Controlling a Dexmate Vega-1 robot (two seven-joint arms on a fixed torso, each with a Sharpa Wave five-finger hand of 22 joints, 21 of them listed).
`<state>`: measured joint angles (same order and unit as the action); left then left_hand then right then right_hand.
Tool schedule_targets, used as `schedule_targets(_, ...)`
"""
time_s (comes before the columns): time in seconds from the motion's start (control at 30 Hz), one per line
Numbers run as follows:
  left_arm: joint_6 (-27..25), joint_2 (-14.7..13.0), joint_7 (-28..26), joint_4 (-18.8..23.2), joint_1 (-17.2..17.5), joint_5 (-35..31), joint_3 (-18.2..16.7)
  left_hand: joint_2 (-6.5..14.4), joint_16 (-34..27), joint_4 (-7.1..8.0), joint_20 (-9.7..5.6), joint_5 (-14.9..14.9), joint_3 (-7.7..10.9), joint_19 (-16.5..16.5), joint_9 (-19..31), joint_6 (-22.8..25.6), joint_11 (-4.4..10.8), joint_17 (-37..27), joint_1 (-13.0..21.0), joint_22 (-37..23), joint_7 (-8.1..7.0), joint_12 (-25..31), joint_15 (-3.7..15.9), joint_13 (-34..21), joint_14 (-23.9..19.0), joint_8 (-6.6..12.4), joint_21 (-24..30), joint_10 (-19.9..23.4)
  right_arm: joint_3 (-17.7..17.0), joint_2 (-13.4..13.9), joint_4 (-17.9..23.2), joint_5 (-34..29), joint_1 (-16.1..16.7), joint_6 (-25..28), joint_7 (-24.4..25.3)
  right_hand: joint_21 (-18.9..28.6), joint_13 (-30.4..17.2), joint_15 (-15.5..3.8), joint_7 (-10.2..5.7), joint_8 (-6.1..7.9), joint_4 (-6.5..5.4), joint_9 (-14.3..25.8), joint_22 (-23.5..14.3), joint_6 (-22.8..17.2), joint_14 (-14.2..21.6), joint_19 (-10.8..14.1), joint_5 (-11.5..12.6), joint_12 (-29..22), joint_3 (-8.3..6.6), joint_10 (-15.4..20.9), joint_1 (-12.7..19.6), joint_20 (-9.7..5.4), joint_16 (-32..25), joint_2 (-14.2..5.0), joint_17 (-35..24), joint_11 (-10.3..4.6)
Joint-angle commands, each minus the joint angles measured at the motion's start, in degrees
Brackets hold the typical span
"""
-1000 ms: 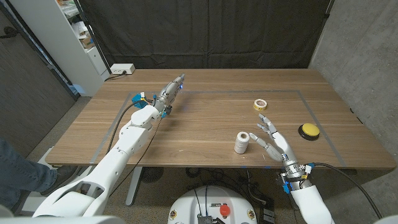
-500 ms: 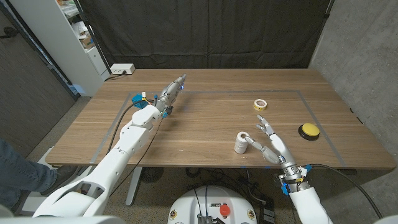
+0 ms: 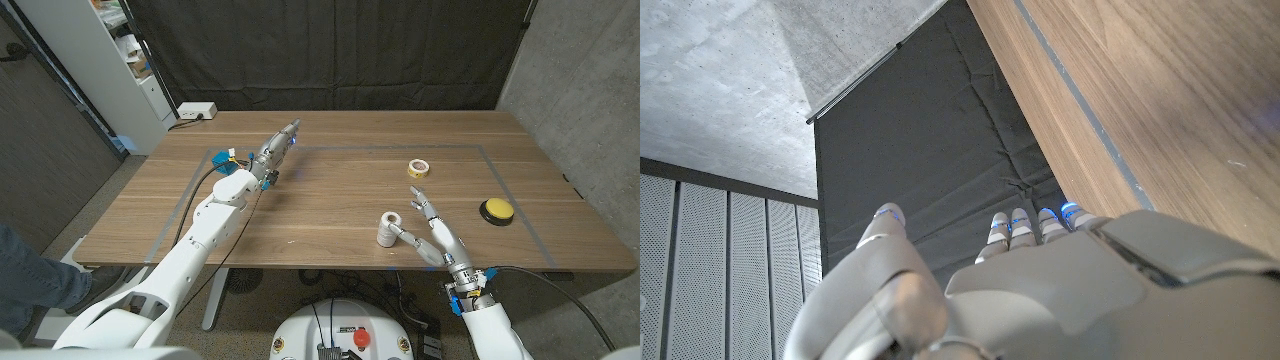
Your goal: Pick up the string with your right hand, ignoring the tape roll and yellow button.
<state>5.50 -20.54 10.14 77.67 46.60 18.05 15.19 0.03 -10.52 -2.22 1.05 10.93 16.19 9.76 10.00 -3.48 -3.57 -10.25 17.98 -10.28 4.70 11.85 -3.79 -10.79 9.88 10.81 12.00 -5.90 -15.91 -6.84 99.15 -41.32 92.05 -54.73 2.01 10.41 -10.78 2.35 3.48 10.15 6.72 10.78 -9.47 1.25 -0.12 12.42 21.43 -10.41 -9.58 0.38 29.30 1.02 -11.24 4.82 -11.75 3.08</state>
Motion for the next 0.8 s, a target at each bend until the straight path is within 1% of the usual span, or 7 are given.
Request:
schedule_targets(0.03,0.2,0.1,0.3,-0.2,-0.1,0.2,0.1,0.5,-0.2,-0.46,0.31,-0.2,0.16,5.1,0.3,0.1,-0.01,-0.1,0.0,-0.1,0.47,0.0,-0.50,-0.2,1.6,-0.02,-0.2,-0.4,1.6,1.4,0.1,-4.3,0.7,1.4,4.9,0.4,-0.2,0.10,0.19,0.17,0.19,0.2,-0.2,0.9,0.2,0.5,0.4,-0.4,-0.14,-0.3,0.7,0.30,-0.3,0.34,-0.2,0.29)
schedule_targets(0.3,0.0,-0.1,0.1,0.5,0.4,0.1,0.1,0.5,-0.2,-0.52,0.33,-0.2,0.13,5.1,0.3,0.1,0.12,-0.1,0.0,-0.1,0.50,0.0,-0.54,-0.2,1.6,-0.02,-0.2,-0.5,3.0,2.9,-0.1,-5.4,1.2,3.1,7.2,0.4,-0.2,0.25,0.73,0.32,0.36,0.2,-0.2,1.2,0.4,0.7,0.8,-0.5,-0.05,-0.2,1.0,0.43,-0.4,0.52,-0.2,0.70)
schedule_targets(0.43,-0.4,-0.4,-0.3,1.3,0.9,0.0,0.0,0.5,-0.1,-0.54,0.35,-0.2,0.12,5.2,0.3,0.0,0.11,-0.1,0.0,-0.1,0.40,0.0,-0.51,-0.2,1.6,-0.05,-0.2,-0.5,3.7,3.9,-0.6,-5.6,1.2,3.7,8.3,0.4,-0.2,0.36,1.42,0.67,0.44,0.2,-0.2,0.5,0.4,0.8,1.1,-0.6,0.07,0.0,1.1,0.43,-0.5,0.72,-0.2,1.17)
schedule_targets(0.53,-0.7,-0.7,-0.6,2.1,1.2,-0.2,0.0,0.5,-0.2,-0.57,0.41,-0.2,0.11,5.2,0.3,0.1,0.13,-0.1,-0.1,-0.1,0.38,0.0,-0.47,-0.2,1.6,-0.03,-0.2,-0.5,4.3,4.5,-1.4,-4.9,0.9,4.0,8.8,0.5,-0.2,0.54,1.50,0.72,0.48,0.2,-0.2,0.5,0.4,0.9,1.3,-0.6,0.16,0.0,1.2,0.48,-0.5,0.86,-0.2,1.27)
schedule_targets(0.8,-1.2,-0.8,-0.6,2.4,1.4,-0.3,0.1,0.5,-0.2,-0.63,0.49,-0.2,0.08,5.2,0.3,0.1,0.02,-0.1,-0.1,-0.1,0.35,0.0,-0.51,-0.2,1.6,-0.02,-0.3,-0.5,5.4,5.8,-3.1,-3.9,0.4,4.4,10.3,0.7,-0.2,0.89,1.51,0.75,0.57,0.2,-0.2,0.7,0.7,1.6,1.6,-0.7,0.42,0.1,1.3,0.85,-0.6,1.25,-0.2,1.57)
